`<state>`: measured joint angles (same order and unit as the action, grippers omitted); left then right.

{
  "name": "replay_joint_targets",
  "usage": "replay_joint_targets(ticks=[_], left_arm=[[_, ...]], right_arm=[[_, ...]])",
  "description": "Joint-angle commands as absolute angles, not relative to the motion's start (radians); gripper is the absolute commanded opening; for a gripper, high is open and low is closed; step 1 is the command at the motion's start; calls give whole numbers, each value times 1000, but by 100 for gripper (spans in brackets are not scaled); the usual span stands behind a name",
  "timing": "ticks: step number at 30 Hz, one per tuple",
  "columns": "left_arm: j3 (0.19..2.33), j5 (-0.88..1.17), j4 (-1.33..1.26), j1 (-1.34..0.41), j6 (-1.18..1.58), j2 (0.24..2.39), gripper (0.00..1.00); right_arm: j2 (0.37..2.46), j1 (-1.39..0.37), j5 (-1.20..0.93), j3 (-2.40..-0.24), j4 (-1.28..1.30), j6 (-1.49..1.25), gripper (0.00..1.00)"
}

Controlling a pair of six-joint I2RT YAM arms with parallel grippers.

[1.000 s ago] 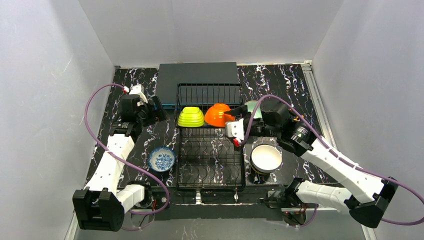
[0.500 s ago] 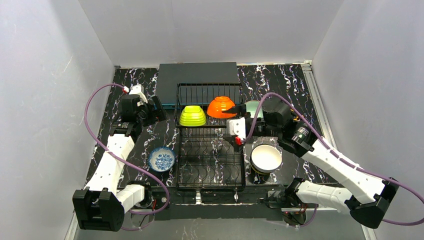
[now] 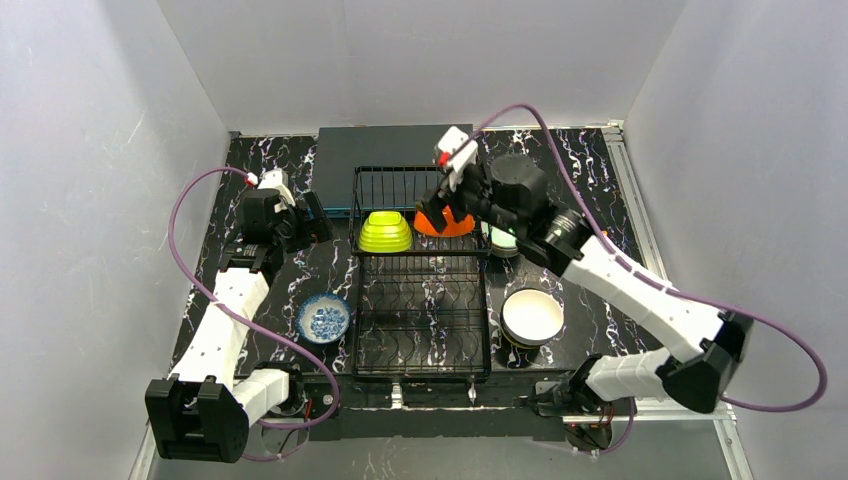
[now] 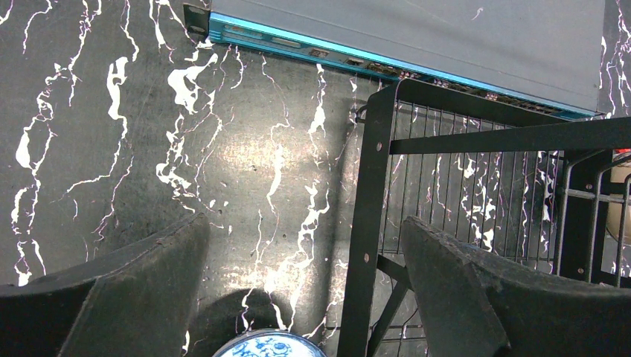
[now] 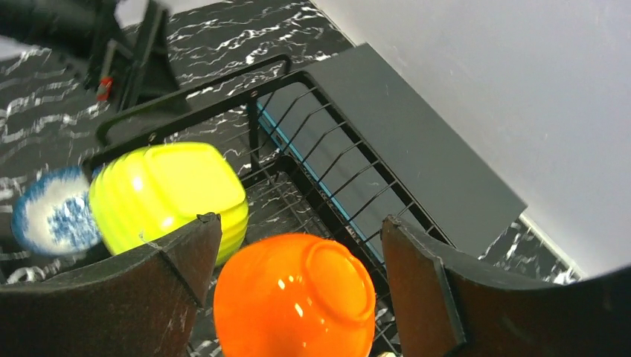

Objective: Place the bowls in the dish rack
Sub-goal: Adjust the bowl in the dish rack.

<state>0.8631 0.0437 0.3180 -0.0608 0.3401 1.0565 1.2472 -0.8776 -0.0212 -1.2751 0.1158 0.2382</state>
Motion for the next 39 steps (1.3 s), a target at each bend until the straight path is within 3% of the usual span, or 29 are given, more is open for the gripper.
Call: replay_joint_targets(ticks=[1,16,27,39], left_arm=[[864,35,328,-57,327,1031,98],[864,40,328,-57,328,1028,98],[864,38,328,-55,328,1027,98],[864,38,328,-55,329,1023,98]], right_arm=[[1360,-881,163,-1466,260,-28,86],[1538,-880,242,-1626,549,-149,87],[1540,-873,124,-1672,673,-139,63],[1529,-865,37,-1698,761,-152,54]])
